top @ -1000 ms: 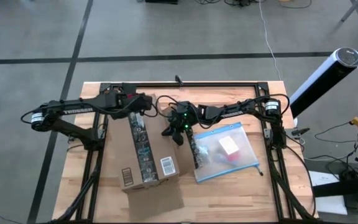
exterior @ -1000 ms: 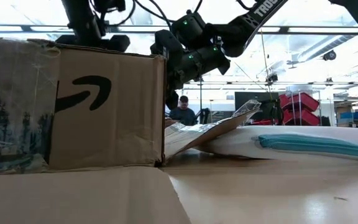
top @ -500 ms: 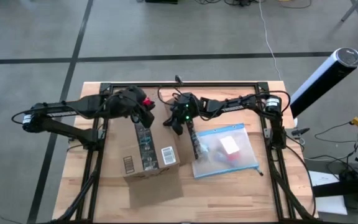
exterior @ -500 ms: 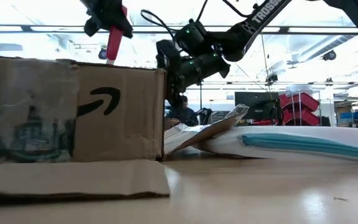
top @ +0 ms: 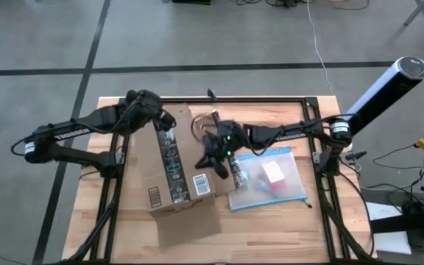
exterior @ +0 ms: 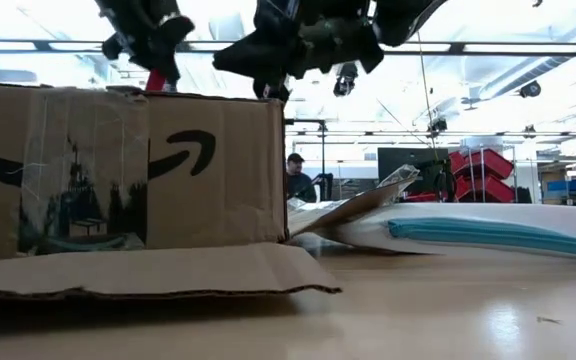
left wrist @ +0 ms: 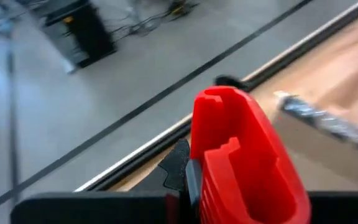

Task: Unpack boxes
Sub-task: Break down the box using the red cutter

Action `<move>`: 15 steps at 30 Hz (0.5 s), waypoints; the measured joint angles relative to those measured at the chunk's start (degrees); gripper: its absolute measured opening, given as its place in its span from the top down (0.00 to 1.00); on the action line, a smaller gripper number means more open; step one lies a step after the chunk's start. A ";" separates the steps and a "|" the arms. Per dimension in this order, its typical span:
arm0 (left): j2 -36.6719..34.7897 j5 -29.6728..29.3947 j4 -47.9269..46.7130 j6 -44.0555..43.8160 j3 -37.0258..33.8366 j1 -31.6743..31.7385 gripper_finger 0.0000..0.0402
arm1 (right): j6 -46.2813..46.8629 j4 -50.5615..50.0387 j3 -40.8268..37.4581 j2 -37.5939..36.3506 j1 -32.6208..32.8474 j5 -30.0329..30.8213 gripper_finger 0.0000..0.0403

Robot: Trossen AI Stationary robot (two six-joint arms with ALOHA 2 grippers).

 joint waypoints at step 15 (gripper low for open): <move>0.64 12.12 14.94 15.26 -9.99 20.28 0.92 | -8.37 -14.56 0.04 -0.16 10.47 6.80 1.00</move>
